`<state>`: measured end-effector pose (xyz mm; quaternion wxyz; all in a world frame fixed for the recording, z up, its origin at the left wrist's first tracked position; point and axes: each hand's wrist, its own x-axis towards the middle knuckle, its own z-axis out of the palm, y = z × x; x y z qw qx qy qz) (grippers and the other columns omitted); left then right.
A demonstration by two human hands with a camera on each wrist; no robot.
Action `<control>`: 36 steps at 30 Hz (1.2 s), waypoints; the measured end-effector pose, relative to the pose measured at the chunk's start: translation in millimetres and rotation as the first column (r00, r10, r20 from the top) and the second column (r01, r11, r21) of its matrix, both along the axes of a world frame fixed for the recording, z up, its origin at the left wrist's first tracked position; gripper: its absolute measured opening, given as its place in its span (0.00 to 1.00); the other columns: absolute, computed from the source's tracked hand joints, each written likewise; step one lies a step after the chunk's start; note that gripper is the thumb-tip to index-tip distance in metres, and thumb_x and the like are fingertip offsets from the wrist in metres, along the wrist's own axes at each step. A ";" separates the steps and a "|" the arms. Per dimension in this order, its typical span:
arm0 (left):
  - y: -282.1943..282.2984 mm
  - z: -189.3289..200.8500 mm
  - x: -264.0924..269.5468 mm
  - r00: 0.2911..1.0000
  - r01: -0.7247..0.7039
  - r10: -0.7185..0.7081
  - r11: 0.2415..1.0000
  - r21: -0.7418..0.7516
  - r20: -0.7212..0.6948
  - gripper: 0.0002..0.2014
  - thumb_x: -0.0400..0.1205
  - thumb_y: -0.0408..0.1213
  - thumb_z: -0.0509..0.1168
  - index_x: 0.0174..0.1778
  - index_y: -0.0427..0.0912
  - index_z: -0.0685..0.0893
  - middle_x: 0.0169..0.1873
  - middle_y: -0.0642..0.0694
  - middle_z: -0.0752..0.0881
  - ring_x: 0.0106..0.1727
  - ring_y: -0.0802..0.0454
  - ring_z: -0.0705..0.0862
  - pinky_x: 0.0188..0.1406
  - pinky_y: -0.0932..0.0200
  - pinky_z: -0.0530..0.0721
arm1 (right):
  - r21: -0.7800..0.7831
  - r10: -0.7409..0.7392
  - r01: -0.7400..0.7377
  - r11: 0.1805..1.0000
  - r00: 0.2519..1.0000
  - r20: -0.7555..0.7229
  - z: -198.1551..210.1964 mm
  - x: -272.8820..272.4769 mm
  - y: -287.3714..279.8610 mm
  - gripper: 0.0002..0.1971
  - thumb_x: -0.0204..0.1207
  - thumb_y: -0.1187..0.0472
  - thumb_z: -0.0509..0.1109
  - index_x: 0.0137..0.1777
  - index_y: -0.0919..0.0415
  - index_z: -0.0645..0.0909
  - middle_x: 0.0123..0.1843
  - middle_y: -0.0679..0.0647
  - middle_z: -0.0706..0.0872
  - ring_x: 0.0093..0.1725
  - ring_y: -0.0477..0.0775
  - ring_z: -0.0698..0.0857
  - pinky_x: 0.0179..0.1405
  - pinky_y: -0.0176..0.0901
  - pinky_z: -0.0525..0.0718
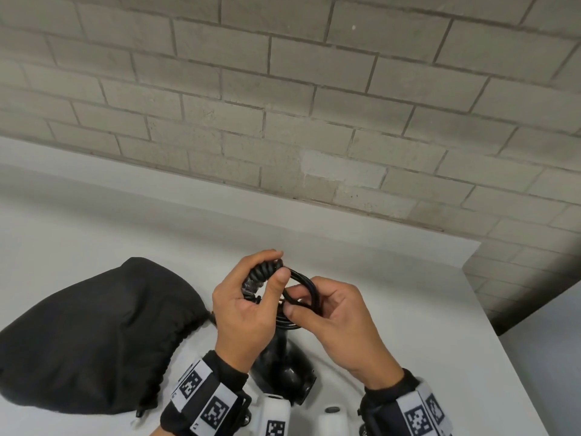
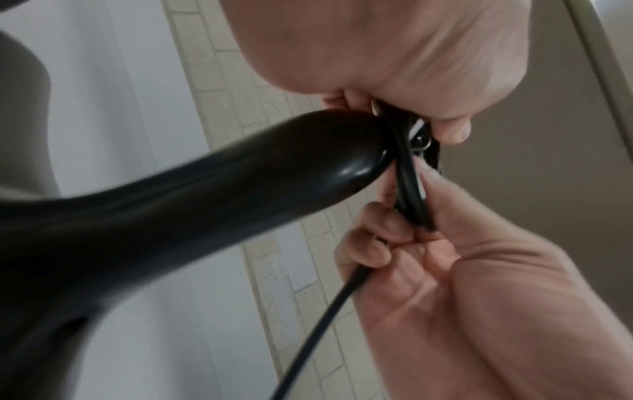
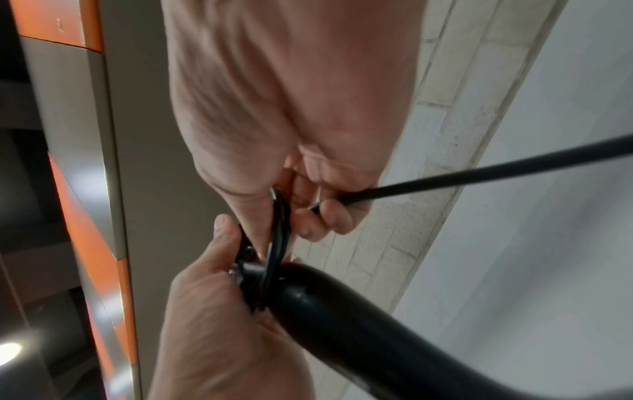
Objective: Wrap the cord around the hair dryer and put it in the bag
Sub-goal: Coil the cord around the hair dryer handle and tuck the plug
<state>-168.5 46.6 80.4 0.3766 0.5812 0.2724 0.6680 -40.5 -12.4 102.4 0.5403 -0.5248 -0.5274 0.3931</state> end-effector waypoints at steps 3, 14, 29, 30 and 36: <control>0.1 1.7 -0.2 0.999 0.007 -0.009 0.997 -0.075 -0.032 0.11 0.76 0.50 0.71 0.50 0.51 0.89 0.46 0.45 0.90 0.49 0.53 0.89 0.50 0.68 0.83 | 0.010 -0.017 0.017 1.000 0.999 0.046 3.1 4.3 2.0 0.07 0.72 0.71 0.77 0.44 0.59 0.89 0.39 0.49 0.90 0.42 0.51 0.88 0.52 0.59 0.87; -6.2 9.6 12.5 0.993 -0.015 0.037 0.981 -0.194 0.111 0.08 0.76 0.42 0.74 0.47 0.43 0.88 0.37 0.43 0.91 0.43 0.47 0.90 0.48 0.61 0.86 | 0.595 -0.585 0.165 0.787 0.505 0.634 -26.4 -27.7 -3.5 0.09 0.81 0.64 0.68 0.59 0.59 0.83 0.53 0.51 0.86 0.48 0.52 0.82 0.48 0.40 0.84; 4.2 5.0 4.9 0.994 -0.107 0.108 0.994 -0.027 0.014 0.09 0.76 0.48 0.72 0.50 0.53 0.86 0.47 0.38 0.87 0.47 0.58 0.88 0.50 0.69 0.82 | -0.362 -0.057 -0.212 0.908 0.792 -0.608 49.8 3.5 -2.8 0.10 0.79 0.60 0.69 0.46 0.67 0.88 0.33 0.53 0.82 0.26 0.45 0.71 0.30 0.39 0.75; 4.8 5.5 5.3 0.995 -0.100 0.100 0.995 -0.021 0.007 0.11 0.76 0.48 0.72 0.52 0.53 0.86 0.47 0.40 0.88 0.47 0.59 0.88 0.50 0.69 0.82 | -0.357 -0.048 -0.231 0.905 0.778 -0.626 49.8 5.5 -2.3 0.10 0.79 0.59 0.69 0.46 0.67 0.88 0.32 0.52 0.80 0.26 0.46 0.70 0.30 0.40 0.74; 9.1 6.6 3.9 0.996 -0.087 0.088 0.996 0.019 -0.032 0.12 0.77 0.47 0.72 0.56 0.53 0.87 0.46 0.45 0.88 0.46 0.60 0.87 0.49 0.72 0.80 | -0.214 0.087 -0.185 0.959 0.913 -0.399 35.0 5.2 -10.6 0.09 0.77 0.59 0.73 0.50 0.65 0.87 0.41 0.55 0.86 0.36 0.49 0.79 0.41 0.41 0.79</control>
